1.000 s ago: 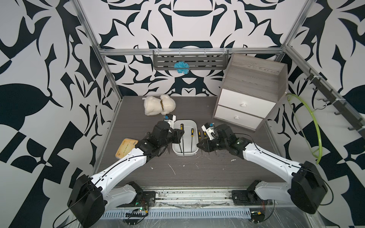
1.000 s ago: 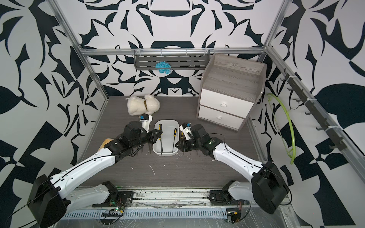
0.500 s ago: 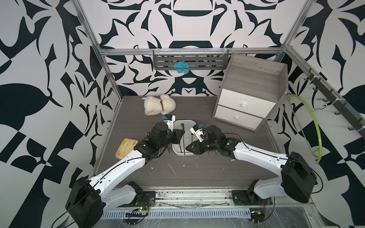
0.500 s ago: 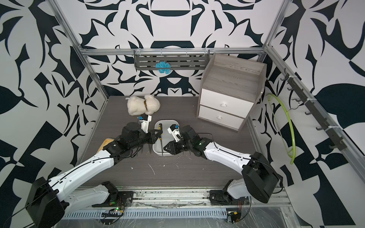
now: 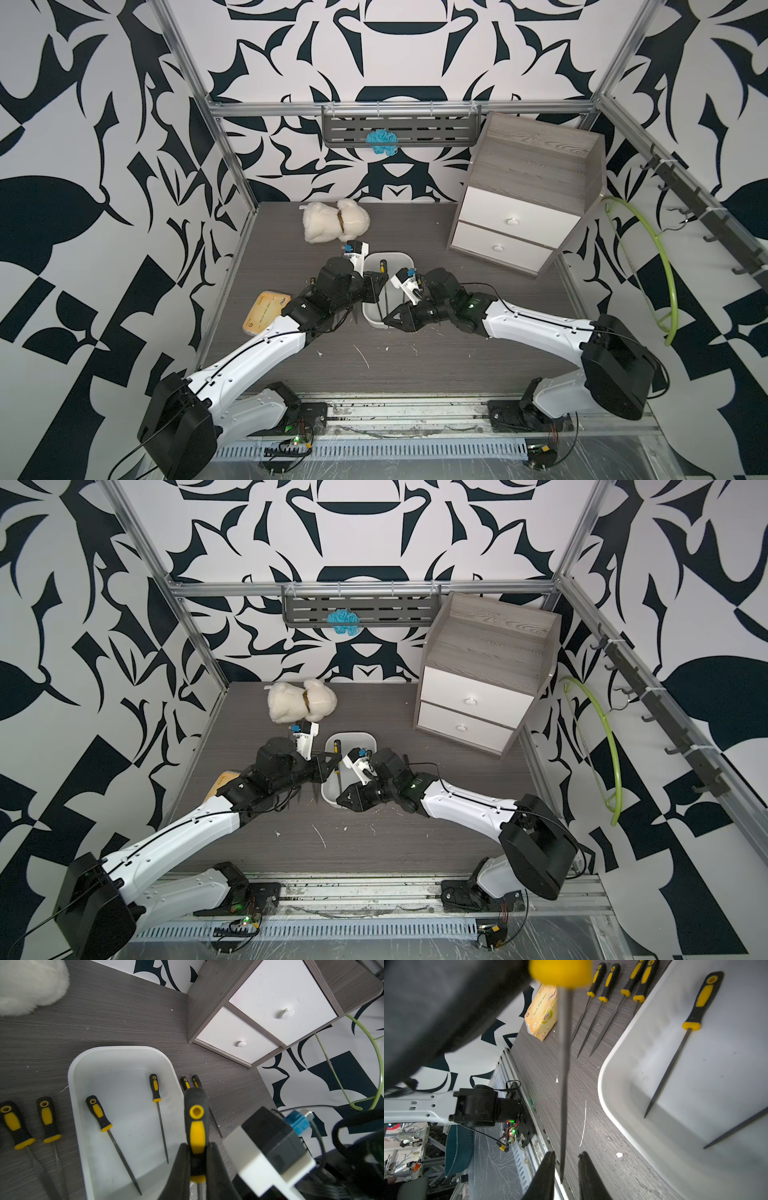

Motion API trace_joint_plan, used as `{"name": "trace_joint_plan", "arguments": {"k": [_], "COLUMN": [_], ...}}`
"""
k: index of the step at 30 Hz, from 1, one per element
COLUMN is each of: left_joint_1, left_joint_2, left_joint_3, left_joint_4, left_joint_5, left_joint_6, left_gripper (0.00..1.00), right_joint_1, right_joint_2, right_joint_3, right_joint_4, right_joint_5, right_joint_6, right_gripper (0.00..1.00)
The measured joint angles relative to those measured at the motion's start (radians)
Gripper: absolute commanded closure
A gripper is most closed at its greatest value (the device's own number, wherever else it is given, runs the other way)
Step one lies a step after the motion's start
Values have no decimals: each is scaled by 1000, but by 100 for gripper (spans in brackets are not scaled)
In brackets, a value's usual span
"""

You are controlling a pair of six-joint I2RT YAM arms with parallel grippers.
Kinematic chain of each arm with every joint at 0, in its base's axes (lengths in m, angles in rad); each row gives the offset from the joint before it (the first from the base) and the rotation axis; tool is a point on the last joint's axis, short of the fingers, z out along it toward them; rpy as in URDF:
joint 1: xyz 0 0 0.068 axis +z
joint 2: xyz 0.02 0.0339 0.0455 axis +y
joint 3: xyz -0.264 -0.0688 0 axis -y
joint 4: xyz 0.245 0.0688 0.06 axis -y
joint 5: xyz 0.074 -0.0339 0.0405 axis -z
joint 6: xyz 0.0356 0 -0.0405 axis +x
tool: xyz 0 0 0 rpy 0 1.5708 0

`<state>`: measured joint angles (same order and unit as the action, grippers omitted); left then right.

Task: Take the file tool out of the storage box
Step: Pick up the file tool from the storage box.

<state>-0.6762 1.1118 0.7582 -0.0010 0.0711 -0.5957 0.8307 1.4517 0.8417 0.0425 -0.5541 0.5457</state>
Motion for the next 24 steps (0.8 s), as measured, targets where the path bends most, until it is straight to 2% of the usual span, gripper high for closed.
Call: {"name": "trace_joint_plan", "arguments": {"k": [1, 4, 7, 8, 12, 14, 18, 21, 23, 24], "left_joint_1": [0, 0, 1, 1, 1, 3, 4, 4, 3, 4], "left_joint_2": [0, 0, 3, 5, 11, 11, 14, 14, 14, 14], "left_joint_3": [0, 0, 0, 0, 1, 1, 1, 1, 1, 2], "left_joint_4": [-4, -11, -10, -10, -11, -12, -18, -21, -26, -31], "left_joint_5": [-3, -6, -6, -6, -7, -14, -18, -18, -18, -20], "left_joint_6": [1, 0, 0, 0, 2, 2, 2, 8, 8, 14], "left_gripper": [100, 100, 100, 100, 100, 98, 73, 58, 35, 30], "right_joint_1": [2, 4, 4, 5, 5, 4, 3, 4, 4, 4], "right_joint_2": [5, 10, 10, 10, 23, 34, 37, 30, 8, -8], "right_joint_3": [2, 8, 10, 11, 32, 37, 39, 39, 39, 39], "right_joint_4": [0, -2, -5, -4, -8, -13, -17, -36, -69, -93], "right_joint_5": [0, 6, 10, 12, 20, 24, 29, 45, 70, 87], "right_joint_6": [0, -1, -4, -5, -16, -12, -18, -26, -35, -40], "right_gripper": [94, 94, 84, 83, 98, 100, 100, 100, 100, 100]}}
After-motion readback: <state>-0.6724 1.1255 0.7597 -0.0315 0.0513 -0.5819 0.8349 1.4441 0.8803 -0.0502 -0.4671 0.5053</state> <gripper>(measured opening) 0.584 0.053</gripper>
